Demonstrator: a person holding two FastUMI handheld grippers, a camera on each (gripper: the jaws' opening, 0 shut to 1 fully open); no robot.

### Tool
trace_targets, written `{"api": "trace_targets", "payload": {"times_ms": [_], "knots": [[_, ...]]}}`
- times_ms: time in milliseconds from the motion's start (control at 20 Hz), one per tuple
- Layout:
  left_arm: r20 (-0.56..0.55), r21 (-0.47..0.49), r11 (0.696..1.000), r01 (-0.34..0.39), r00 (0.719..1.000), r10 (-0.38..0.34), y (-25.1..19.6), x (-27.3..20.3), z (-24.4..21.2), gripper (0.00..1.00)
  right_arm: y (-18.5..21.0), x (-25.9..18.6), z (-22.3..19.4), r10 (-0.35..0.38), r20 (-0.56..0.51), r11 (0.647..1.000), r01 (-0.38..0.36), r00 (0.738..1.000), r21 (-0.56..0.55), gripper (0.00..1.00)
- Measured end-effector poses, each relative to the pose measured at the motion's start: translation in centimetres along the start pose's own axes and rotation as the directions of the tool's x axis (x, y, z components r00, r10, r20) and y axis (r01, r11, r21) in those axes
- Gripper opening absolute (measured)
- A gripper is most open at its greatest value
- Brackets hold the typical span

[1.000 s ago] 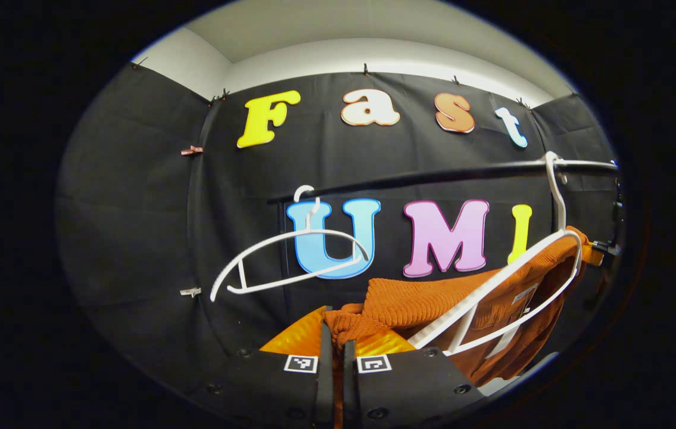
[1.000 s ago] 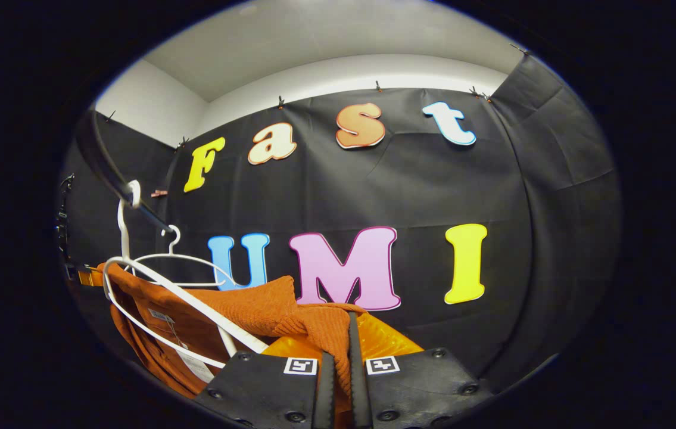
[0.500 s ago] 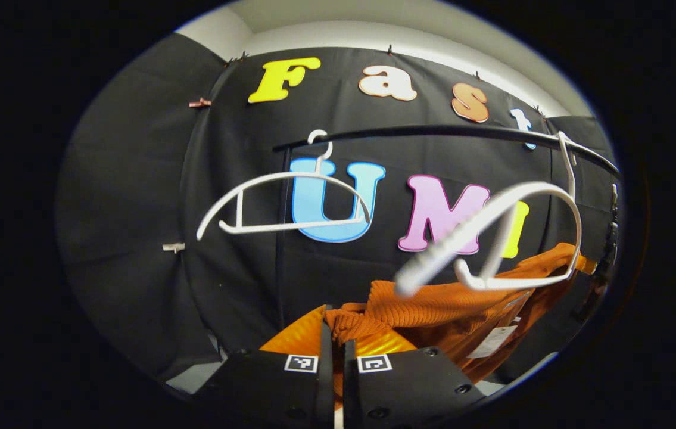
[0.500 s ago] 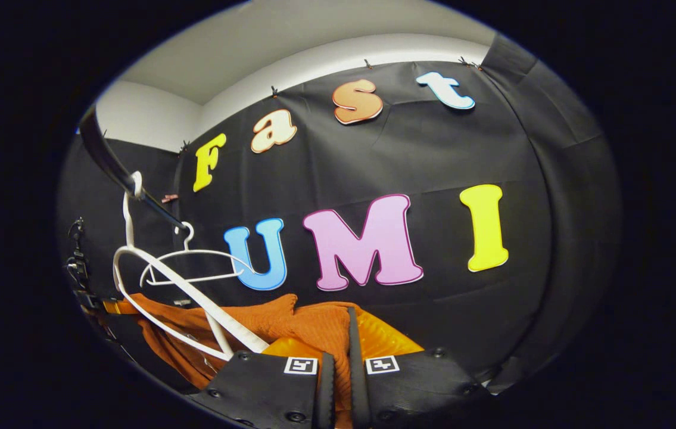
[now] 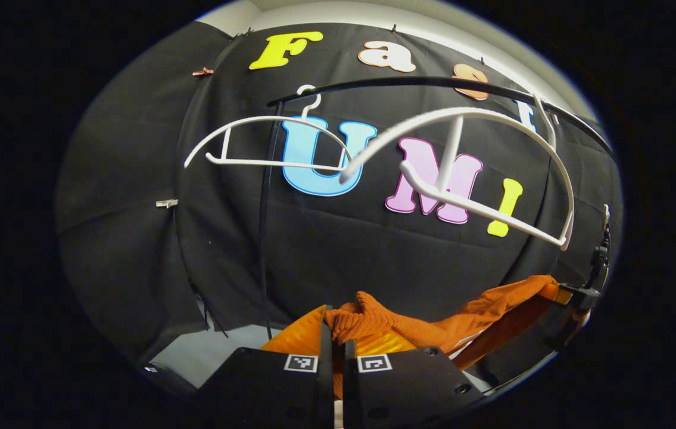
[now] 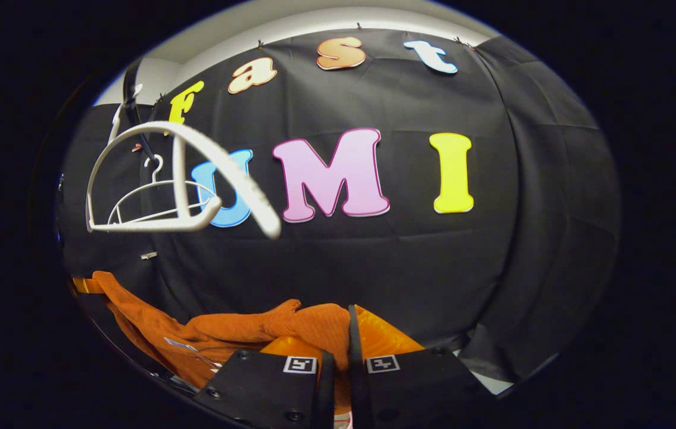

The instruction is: Grasp the clothes on the hanger with both hands and then place them into the laundry hamper below.

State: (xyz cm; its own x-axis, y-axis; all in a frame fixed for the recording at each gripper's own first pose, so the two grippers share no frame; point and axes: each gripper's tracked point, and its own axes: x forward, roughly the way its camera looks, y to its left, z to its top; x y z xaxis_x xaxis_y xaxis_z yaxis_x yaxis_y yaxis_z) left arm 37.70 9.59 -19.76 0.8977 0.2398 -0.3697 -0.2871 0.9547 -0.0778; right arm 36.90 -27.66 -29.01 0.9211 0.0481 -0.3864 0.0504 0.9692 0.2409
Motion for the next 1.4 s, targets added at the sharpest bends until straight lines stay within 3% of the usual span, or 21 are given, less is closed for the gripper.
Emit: {"api": "trace_targets", "payload": {"times_ms": [200,500,650,850,1150,1350,1400], "knots": [[-0.099,0.005,0.998,0.066,0.993,-0.065,-2.7,-0.8,-4.1,0.10,2.3,-1.8,-4.5,0.032,-0.105,0.999,-0.030,0.994,0.021,0.16],[-0.215,-0.015,0.991,0.132,0.967,-0.133,-6.1,-1.5,-8.9,0.10,9.1,-4.2,-8.4,0.171,-0.202,0.985,-0.165,0.964,0.048,0.16],[-0.239,-0.024,0.988,0.154,0.959,-0.156,-7.7,-1.2,-9.7,0.08,12.5,-4.8,-9.8,0.258,-0.256,0.966,-0.239,0.932,0.102,0.16],[-0.259,-0.012,0.983,0.181,0.949,-0.178,-9.8,-1.0,-10.8,0.10,15.9,-5.9,-11.9,0.328,-0.329,0.944,-0.324,0.886,0.069,0.15],[-0.391,-0.043,0.988,0.151,0.907,-0.156,-10.3,-0.6,-14.5,0.11,16.1,-6.3,-15.4,0.295,-0.475,0.940,-0.341,0.829,-0.012,0.15],[-0.453,-0.077,0.988,0.137,0.878,-0.158,-10.0,0.0,-16.2,0.12,14.7,-5.4,-16.6,0.246,-0.513,0.948,-0.314,0.822,-0.048,0.16],[-0.459,-0.079,0.990,0.120,0.877,-0.143,-9.3,-0.1,-16.4,0.11,13.9,-5.1,-16.9,0.219,-0.523,0.951,-0.299,0.824,-0.073,0.10]]}}
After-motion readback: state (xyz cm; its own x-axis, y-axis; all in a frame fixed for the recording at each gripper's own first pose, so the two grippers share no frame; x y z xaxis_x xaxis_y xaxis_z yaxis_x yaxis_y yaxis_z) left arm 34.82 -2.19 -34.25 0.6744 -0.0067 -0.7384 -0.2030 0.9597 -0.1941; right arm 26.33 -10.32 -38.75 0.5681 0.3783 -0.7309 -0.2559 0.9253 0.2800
